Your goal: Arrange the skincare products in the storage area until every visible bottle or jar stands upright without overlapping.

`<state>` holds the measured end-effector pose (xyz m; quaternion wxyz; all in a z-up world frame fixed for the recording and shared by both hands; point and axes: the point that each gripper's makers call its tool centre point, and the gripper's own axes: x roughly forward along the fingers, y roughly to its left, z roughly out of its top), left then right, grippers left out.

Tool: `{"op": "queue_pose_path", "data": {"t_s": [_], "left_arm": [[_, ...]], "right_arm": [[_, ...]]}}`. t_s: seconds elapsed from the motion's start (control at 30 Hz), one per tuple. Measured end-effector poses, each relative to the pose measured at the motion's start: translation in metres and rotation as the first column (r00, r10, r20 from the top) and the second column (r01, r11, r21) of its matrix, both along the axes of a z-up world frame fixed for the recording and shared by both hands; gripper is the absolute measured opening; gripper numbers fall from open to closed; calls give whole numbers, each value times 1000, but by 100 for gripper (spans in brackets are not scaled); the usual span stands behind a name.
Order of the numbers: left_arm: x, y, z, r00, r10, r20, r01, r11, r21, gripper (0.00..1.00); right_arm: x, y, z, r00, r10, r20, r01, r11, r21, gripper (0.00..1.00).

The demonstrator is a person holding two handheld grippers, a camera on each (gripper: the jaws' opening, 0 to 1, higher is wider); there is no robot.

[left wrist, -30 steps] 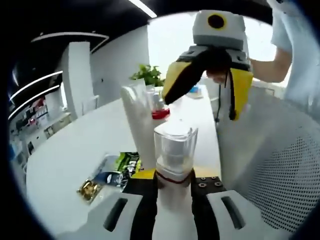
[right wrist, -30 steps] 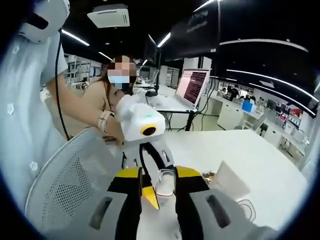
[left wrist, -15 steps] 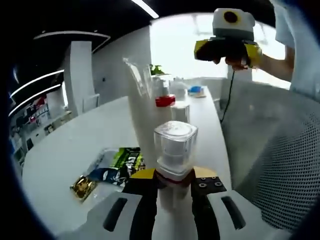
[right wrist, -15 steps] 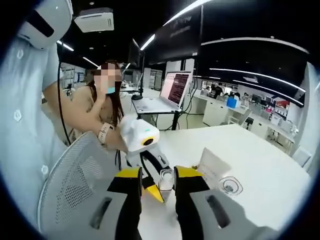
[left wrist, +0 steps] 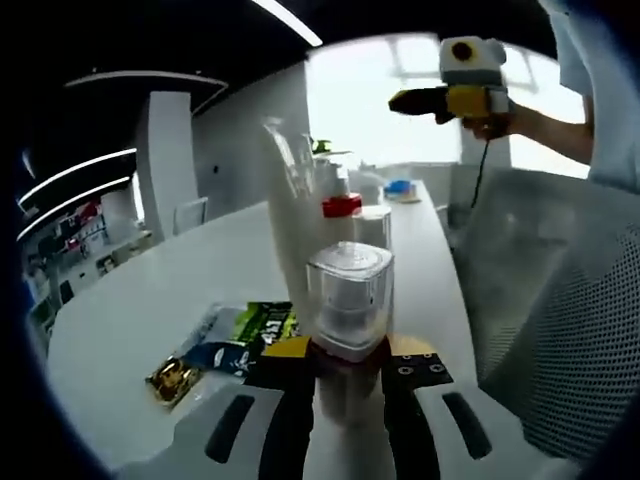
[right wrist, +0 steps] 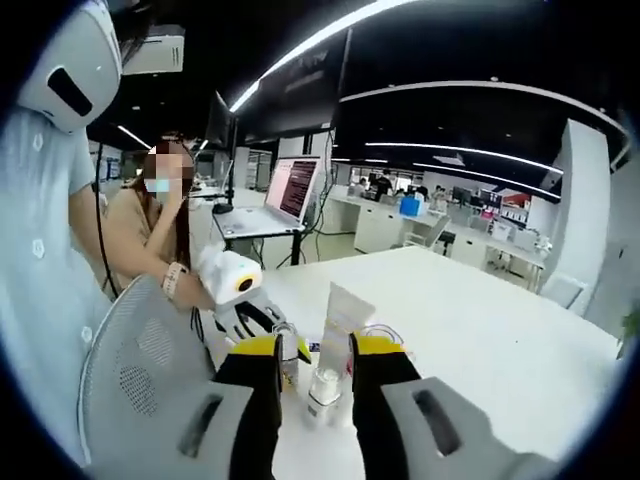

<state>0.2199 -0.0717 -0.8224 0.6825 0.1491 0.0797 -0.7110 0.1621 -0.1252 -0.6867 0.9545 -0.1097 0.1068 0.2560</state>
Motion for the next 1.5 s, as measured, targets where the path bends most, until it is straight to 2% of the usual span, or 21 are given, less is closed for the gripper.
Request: {"op": "queue_pose_path", "data": {"t_s": [0.1,0.23,0.4,0.73,0.83,1.1,1.2,1.3,1.5], "left_arm": [[-1,1,0,998,-2,55,1,1000,23,22],[-2,1,-1,999,-9,48,8,1000,19,22],[4,-1,-1,999,8,53,-9,1000,21,22],[0,-4,0,998,-20,56,20,1000,0,22],[5,0,0,1000,5,21,-5,1000,-25,22],[5,6,1,1000,15,-4,-16,999,-49,22],[6,5,-1,1000,10,-5,-11,999,-30,22],[10,3,-6,999,25,-32,-25,1000,6,22],[15,2,-8,998,37,-59,-36,999,18,22]], "right_arm": [[-1,-7,-6,1000,-28,-10,28,1000,9,27],[-2,-10,-12,998,-49,-27,49,999,21,29],[-1,-13,-23,996,-70,-55,71,997,13,32],[-5,-15,-28,994,-86,-70,88,996,20,32],[-7,-16,-29,993,-90,-73,91,996,13,32],[-7,-13,-27,994,-80,-74,82,996,27,32],[-5,-11,-26,995,-75,-70,77,997,23,32],[-4,-9,-25,995,-70,-68,72,997,22,32],[-5,-11,-22,995,-76,-57,78,997,24,32]]}}
